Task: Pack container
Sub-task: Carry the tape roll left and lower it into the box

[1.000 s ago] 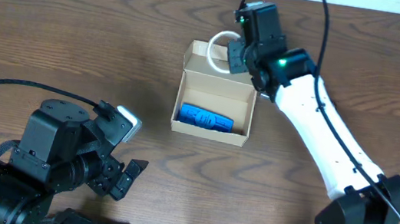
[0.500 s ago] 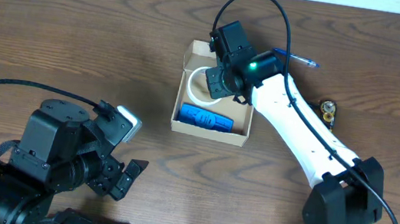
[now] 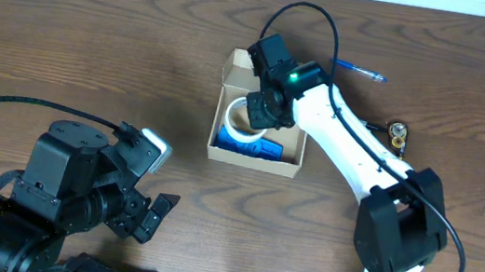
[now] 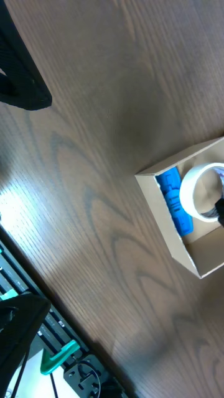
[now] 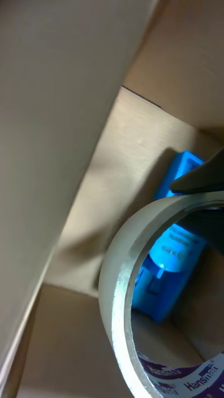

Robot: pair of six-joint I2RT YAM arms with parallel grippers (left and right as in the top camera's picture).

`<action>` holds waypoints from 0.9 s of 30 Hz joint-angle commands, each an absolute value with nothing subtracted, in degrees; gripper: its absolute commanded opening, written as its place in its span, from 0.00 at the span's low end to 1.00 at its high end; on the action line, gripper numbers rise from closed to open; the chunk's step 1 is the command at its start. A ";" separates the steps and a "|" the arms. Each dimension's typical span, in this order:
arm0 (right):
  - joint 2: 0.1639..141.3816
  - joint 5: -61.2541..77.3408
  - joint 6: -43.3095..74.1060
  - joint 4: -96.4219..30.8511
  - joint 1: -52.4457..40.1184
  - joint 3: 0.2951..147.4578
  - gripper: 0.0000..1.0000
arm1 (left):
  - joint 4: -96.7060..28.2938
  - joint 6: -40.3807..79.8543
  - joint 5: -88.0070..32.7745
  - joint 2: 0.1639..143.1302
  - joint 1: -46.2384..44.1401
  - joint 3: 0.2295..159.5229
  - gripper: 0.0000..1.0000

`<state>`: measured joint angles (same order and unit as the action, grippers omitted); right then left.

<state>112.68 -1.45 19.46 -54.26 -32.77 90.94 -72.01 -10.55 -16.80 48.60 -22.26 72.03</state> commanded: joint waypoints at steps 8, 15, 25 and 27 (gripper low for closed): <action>114.56 -5.43 26.81 -53.54 -33.10 91.00 0.01 | -72.20 -10.94 -17.56 48.64 -22.13 72.49 0.95; 115.96 -6.44 28.73 -52.56 -33.10 90.98 0.01 | -72.20 -10.94 -17.56 48.62 -22.13 72.49 0.95; 118.15 -6.70 31.27 -50.00 -33.63 90.98 0.01 | -72.20 -10.94 -17.54 48.62 -22.13 72.49 0.95; 118.28 -6.72 31.27 -49.12 -33.87 90.98 0.01 | -72.20 -10.94 -17.56 48.62 -22.13 72.49 0.95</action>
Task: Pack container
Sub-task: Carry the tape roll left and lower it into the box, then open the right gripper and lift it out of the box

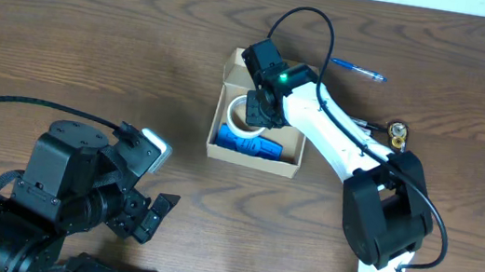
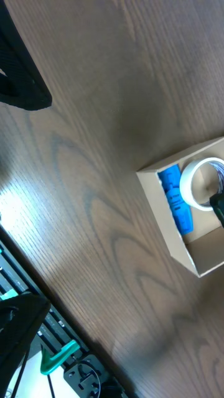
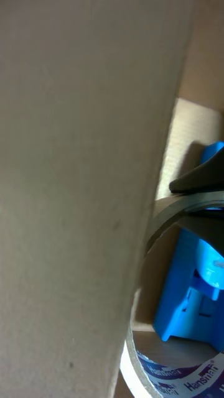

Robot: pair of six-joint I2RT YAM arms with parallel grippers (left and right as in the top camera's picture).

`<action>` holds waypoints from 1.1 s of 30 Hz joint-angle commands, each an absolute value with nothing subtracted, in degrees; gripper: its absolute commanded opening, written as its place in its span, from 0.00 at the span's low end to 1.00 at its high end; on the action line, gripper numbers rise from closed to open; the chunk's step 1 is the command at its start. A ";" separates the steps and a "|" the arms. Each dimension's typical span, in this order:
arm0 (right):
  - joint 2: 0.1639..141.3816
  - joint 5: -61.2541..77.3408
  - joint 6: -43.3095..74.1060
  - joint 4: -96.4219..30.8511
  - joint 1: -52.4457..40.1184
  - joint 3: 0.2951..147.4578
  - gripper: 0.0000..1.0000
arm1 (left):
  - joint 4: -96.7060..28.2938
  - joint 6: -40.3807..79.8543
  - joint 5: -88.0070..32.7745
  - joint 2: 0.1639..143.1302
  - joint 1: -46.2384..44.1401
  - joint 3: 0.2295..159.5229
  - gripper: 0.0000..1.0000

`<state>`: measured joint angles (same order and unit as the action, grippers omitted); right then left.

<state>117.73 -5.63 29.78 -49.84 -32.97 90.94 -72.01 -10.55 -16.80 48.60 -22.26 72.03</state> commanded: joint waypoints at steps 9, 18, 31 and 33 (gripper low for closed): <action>118.30 -7.29 31.27 -48.84 -34.28 90.98 0.17 | -72.20 -10.94 -17.56 48.64 -22.13 72.49 0.95; 118.30 -6.98 31.27 -49.10 -34.30 90.98 0.33 | -72.20 -10.94 -17.56 48.62 -22.13 72.49 0.95; 114.02 -2.96 30.98 -55.72 -34.15 94.72 0.29 | -72.20 -10.94 -17.56 48.62 -22.13 72.49 0.95; 112.14 -2.96 30.98 -56.84 -34.15 95.33 0.29 | -72.20 -10.94 -17.54 48.62 -22.13 72.49 0.95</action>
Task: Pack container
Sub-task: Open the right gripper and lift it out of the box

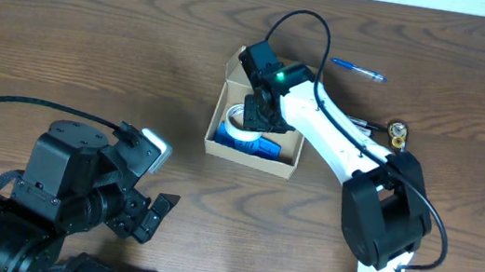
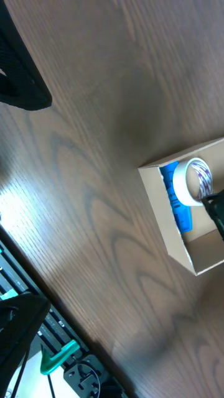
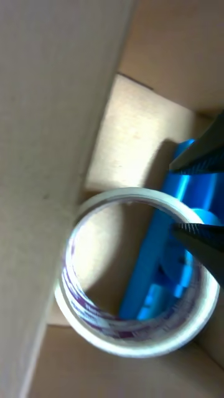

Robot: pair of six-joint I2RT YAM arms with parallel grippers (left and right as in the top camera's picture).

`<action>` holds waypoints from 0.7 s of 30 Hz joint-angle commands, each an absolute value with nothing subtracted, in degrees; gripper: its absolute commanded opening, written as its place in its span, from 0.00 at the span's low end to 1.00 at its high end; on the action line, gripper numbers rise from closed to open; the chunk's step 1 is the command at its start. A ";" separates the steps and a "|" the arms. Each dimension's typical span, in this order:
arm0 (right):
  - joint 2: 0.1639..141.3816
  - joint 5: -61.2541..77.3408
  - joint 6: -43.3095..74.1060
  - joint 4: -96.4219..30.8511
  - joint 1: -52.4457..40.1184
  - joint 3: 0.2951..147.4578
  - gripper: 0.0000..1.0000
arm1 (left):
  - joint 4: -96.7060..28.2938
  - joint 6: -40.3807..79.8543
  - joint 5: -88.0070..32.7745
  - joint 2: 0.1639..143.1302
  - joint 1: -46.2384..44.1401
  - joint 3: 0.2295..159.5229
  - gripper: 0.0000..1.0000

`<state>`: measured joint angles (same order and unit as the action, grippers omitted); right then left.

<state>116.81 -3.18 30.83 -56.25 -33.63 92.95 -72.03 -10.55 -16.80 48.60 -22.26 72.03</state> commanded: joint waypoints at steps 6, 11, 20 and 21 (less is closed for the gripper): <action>105.80 -3.22 31.03 -60.18 -33.56 95.64 0.29 | -72.20 -10.94 -17.56 48.62 -22.13 72.49 0.95; 102.08 -4.21 31.27 -63.81 -31.66 95.64 0.29 | -72.20 -10.94 -17.56 48.64 -22.13 72.49 0.95; 101.80 -6.33 33.52 -72.73 -27.07 94.52 0.28 | -72.20 -10.94 -17.56 48.64 -22.13 72.49 0.95; 101.80 -6.59 34.06 -72.84 -26.79 93.91 0.28 | -72.20 -10.94 -17.56 48.62 -22.13 72.49 0.95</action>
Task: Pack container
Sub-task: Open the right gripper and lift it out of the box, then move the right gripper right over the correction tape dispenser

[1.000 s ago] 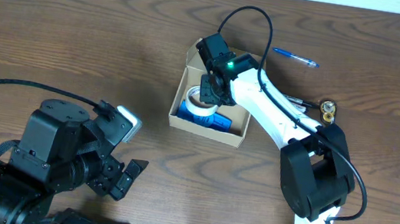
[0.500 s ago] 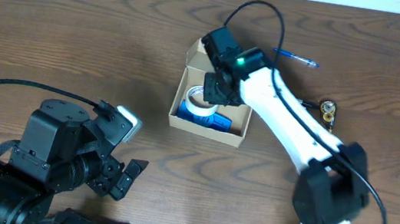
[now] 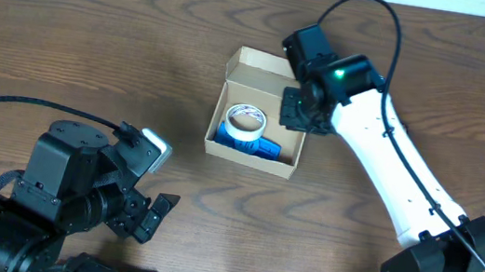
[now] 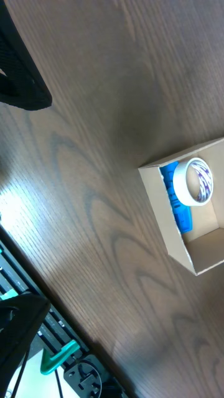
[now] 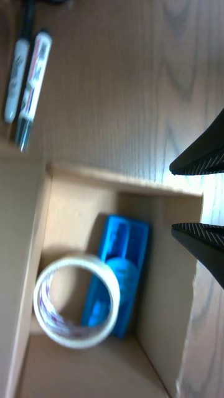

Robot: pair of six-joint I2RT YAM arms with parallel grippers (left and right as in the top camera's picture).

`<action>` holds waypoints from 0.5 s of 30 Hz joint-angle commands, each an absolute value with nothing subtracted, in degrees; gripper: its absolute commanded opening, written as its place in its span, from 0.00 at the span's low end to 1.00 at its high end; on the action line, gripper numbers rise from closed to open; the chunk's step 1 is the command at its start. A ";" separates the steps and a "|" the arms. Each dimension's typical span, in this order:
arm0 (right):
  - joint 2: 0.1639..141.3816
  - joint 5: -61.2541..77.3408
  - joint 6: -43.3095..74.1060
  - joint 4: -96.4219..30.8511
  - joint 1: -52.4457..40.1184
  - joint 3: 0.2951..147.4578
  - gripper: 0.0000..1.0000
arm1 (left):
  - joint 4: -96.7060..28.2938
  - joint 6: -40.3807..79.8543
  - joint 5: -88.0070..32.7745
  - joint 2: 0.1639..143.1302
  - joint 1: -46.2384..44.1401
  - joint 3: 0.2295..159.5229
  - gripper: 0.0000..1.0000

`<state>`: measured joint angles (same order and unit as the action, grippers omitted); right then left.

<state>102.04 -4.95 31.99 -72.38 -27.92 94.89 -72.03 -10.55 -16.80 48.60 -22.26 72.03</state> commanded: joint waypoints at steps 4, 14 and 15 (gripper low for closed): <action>101.80 -7.07 35.81 -71.42 -26.04 89.82 0.28 | -72.20 -10.94 -17.56 48.62 -22.13 72.49 0.95; 101.82 -3.01 38.17 -64.25 -25.61 82.63 0.34 | -72.20 -10.94 -17.56 48.62 -22.13 72.49 0.95; 101.82 -2.98 38.61 -63.77 -25.52 81.95 0.35 | -72.20 -10.94 -17.56 48.62 -22.13 72.49 0.95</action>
